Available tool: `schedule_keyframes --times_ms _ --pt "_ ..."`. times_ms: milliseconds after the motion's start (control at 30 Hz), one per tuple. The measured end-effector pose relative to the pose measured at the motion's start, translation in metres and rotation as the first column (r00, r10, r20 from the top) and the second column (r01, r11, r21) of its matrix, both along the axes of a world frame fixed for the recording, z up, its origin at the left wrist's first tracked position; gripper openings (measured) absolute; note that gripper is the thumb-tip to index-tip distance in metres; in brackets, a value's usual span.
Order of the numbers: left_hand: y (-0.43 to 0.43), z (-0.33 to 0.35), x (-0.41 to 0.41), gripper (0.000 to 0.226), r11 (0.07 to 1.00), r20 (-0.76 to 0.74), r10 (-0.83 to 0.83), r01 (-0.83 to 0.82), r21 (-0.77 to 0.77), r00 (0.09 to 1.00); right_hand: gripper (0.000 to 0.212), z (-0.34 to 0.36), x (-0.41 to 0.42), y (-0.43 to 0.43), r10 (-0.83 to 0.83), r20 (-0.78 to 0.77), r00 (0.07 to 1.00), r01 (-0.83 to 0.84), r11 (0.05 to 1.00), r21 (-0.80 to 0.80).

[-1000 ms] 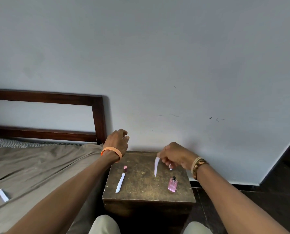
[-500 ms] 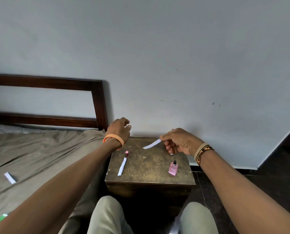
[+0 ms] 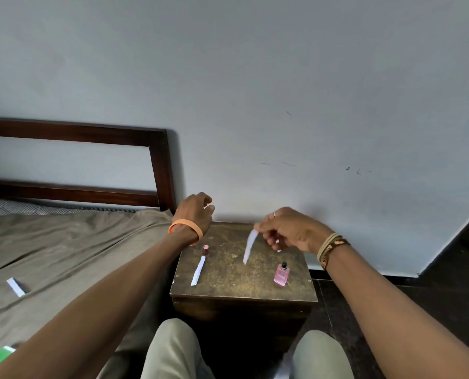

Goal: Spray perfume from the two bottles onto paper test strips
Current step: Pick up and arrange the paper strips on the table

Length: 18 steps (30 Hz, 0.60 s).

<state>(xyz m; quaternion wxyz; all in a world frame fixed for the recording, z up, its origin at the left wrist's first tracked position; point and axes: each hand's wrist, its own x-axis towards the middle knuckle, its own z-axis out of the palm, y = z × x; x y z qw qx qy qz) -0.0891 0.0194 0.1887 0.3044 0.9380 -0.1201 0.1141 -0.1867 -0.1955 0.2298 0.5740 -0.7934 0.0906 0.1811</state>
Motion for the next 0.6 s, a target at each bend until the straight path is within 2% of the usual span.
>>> schedule_keyframes --times_ms 33,67,100,133,167,200,233,267,300,333,367,400,433,467,500,533,567,600 --pt "0.000 0.000 0.000 0.027 1.000 0.002 0.000 0.000 0.002 1.000 0.014 0.007 -0.001 -0.002 -0.004 0.016 1.000 -0.001 0.961 0.275" --pt "0.000 0.000 0.001 0.027 1.000 0.000 -0.002 0.002 0.004 1.000 0.010 0.016 -0.003 -0.003 0.001 0.023 1.000 -0.013 0.859 0.511" --pt "0.001 0.000 0.001 0.027 1.000 -0.003 -0.004 0.004 0.005 1.000 0.008 0.020 -0.004 -0.004 0.011 0.018 1.000 -0.020 0.785 0.620" --pt "0.001 0.000 0.002 0.027 1.000 -0.004 -0.004 0.004 0.007 1.000 0.009 0.022 -0.001 -0.002 0.004 -0.004 1.000 -0.001 0.817 0.576" --pt "0.001 0.001 0.002 0.027 1.000 -0.006 -0.001 0.001 0.009 1.000 0.010 0.017 0.001 0.000 0.006 -0.029 1.000 0.004 0.940 0.342" --pt "0.002 0.001 0.002 0.027 1.000 -0.009 0.001 -0.001 0.008 1.000 0.012 0.010 0.001 0.002 0.038 -0.037 0.999 -0.040 0.998 -0.041" --pt "0.002 0.001 0.002 0.027 1.000 -0.010 0.002 -0.002 0.002 1.000 0.017 0.004 0.000 0.004 0.053 -0.056 0.997 -0.067 0.953 -0.295" --pt "0.002 0.001 0.002 0.027 1.000 -0.006 0.003 -0.003 -0.003 1.000 0.020 0.003 -0.002 0.004 0.086 -0.055 0.995 -0.099 0.942 -0.319" --pt "0.003 0.001 0.002 0.027 1.000 0.000 0.004 -0.004 -0.004 1.000 0.020 0.003 -0.002 0.002 0.098 -0.025 0.995 -0.100 0.986 -0.134" --pt "0.003 0.001 0.002 0.027 1.000 0.000 0.006 -0.006 0.000 1.000 0.016 0.009 -0.002 0.001 0.077 -0.004 0.997 -0.074 0.978 0.197" --pt "0.004 0.001 0.002 0.027 1.000 -0.002 0.004 -0.004 0.001 1.000 0.012 0.017 -0.005 -0.001 0.053 0.004 0.999 -0.048 0.870 0.490" --pt "0.004 0.000 0.002 0.026 1.000 -0.004 0.000 0.000 0.002 1.000 0.009 0.022 -0.006 -0.002 0.026 -0.006 1.000 -0.016 0.784 0.621" --pt "0.004 -0.001 0.001 0.026 1.000 -0.006 -0.001 0.001 0.007 1.000 0.008 0.022 -0.001 -0.003 -0.015 -0.017 1.000 0.022 0.809 0.587" --pt "0.004 -0.001 0.001 0.026 1.000 -0.011 -0.001 0.001 0.014 1.000 0.008 0.019 0.000 -0.002 -0.033 -0.024 0.999 0.039 0.930 0.365" --pt "0.003 -0.001 0.000 0.026 1.000 -0.015 -0.002 0.003 0.016 1.000 0.010 0.012 -0.001 0.001 -0.001 -0.013 1.000 0.000 0.999 -0.037" --pt "0.002 -0.001 0.000 0.027 1.000 -0.016 -0.005 0.005 0.014 1.000 0.014 0.007 -0.003 0.003 0.033 -0.019 0.999 -0.038 0.948 -0.315" --pt "0.001 -0.001 0.000 0.027 1.000 -0.011 -0.006 0.006 0.013 1.000 0.016 0.003 -0.003 0.003 0.060 -0.011 0.998 -0.060 0.929 -0.365" --pt "0.001 -0.002 -0.001 0.027 1.000 -0.008 -0.004 0.004 0.010 1.000 0.016 0.004 -0.005 0.004 0.070 0.007 0.998 -0.067 0.974 -0.217"
